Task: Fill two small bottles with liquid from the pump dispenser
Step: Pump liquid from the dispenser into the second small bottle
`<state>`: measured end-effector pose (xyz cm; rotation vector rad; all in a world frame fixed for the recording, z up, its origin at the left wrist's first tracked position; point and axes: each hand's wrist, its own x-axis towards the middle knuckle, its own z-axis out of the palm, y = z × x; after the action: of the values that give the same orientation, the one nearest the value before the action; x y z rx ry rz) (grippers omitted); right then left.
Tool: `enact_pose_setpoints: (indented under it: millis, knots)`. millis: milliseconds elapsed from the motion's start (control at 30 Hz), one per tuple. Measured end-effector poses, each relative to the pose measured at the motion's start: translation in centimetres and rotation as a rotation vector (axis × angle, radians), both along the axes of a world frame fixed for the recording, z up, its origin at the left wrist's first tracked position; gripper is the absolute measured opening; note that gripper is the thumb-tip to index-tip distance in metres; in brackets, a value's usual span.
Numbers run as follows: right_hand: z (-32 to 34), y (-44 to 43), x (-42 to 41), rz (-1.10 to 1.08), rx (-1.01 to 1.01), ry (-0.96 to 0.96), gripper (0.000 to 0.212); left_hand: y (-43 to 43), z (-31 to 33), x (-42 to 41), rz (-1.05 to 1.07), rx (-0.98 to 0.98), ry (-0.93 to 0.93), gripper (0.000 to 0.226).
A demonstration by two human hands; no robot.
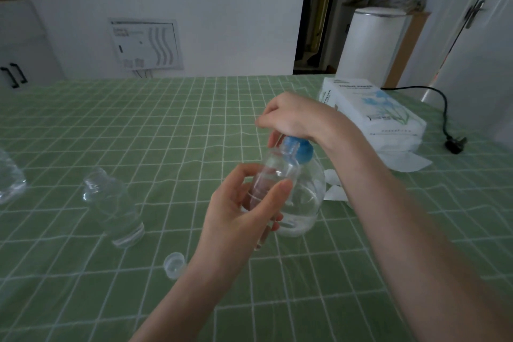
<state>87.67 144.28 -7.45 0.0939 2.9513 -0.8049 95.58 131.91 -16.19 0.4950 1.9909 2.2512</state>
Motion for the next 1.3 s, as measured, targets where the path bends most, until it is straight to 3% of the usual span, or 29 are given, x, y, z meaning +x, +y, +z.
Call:
enact_pose_setpoints:
  millis: [400, 1300]
  knots:
    - [0.3, 0.1, -0.2, 0.001, 0.016, -0.010, 0.037, 0.0, 0.0, -0.2, -0.013, 0.010, 0.017, 0.027]
    - [-0.1, 0.0, -0.2, -0.001, 0.038, -0.032, 0.040, 0.0, -0.1, 0.0, -0.018, -0.024, 0.014, 0.032]
